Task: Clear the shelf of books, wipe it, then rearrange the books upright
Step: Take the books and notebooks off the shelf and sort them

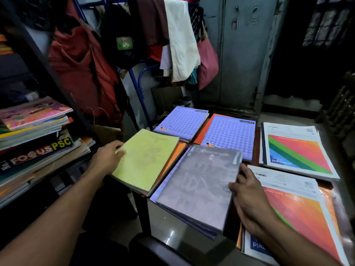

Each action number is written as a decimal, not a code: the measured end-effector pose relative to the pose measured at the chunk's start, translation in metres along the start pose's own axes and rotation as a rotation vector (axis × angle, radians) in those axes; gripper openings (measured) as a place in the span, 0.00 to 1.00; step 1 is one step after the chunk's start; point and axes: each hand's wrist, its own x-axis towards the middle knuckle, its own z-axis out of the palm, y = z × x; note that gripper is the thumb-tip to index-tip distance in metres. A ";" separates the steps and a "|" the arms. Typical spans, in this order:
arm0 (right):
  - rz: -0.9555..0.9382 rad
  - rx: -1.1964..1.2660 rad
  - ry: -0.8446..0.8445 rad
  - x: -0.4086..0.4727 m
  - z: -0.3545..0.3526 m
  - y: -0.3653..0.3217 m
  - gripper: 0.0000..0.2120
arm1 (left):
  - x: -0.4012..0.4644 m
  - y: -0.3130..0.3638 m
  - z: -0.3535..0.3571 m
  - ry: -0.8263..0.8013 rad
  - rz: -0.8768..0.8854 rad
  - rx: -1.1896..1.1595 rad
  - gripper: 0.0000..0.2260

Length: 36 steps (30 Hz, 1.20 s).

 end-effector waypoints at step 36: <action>-0.013 -0.683 -0.178 -0.027 -0.043 -0.046 0.33 | -0.151 0.171 0.062 -0.080 0.502 0.270 0.29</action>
